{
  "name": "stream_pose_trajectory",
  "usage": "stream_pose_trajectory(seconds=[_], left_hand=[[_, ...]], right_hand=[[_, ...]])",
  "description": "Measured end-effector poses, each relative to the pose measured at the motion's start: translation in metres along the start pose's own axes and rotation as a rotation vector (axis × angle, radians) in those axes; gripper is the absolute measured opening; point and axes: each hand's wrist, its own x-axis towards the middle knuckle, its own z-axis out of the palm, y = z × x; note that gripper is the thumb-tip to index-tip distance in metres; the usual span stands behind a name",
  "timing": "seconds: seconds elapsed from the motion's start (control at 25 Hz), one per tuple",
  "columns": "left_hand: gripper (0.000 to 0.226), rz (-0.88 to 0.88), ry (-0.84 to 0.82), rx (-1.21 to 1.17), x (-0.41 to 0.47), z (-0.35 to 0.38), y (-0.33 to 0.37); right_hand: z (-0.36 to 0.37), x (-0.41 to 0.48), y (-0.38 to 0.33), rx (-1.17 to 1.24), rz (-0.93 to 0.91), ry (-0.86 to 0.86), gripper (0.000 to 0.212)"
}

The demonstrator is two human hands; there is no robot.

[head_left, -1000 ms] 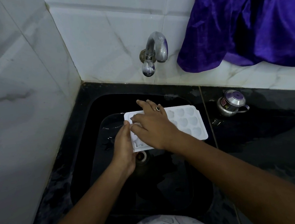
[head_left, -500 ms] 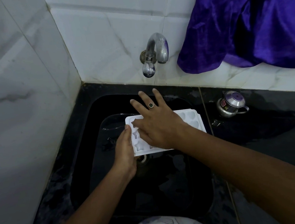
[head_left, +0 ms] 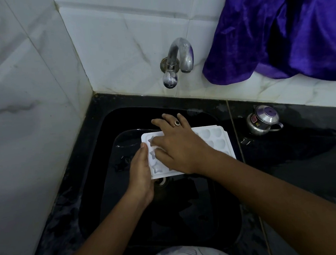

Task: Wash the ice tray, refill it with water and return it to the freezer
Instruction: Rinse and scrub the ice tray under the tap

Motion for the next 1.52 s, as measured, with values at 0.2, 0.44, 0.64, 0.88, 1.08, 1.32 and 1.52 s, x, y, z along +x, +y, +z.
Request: stream_pose_trajectory(seconds=[0.2,0.44,0.64,0.88,1.08,1.32,1.52], left_hand=[[0.048,-0.020,0.003,-0.018,-0.004,0.005,0.000],[0.050,-0.024,0.005,0.018,-0.001,0.002,-0.003],[0.049,-0.057,0.014,-0.030,0.001,0.002,0.003],[0.048,-0.066,0.018,-0.004,0.002,0.002,-0.003],[0.050,-0.039,0.015,-0.072,0.006,-0.007,0.008],[0.051,-0.045,0.033,-0.073,0.005,-0.009,0.011],[0.047,-0.023,0.020,-0.079,0.006,-0.005,0.004]], right_hand=[[-0.004,0.003,0.003,-0.145,0.010,-0.025,0.043],[-0.009,0.005,0.008,-0.055,0.035,-0.042,0.040],[-0.003,0.006,-0.001,-0.117,0.023,-0.041,0.043],[-0.006,0.011,0.000,-0.193,0.006,-0.019,0.042],[-0.003,0.005,0.001,-0.016,0.010,-0.012,0.045],[0.006,-0.012,-0.004,0.033,-0.048,-0.005,0.036],[0.013,-0.008,-0.020,-0.056,-0.008,0.008,0.040]])
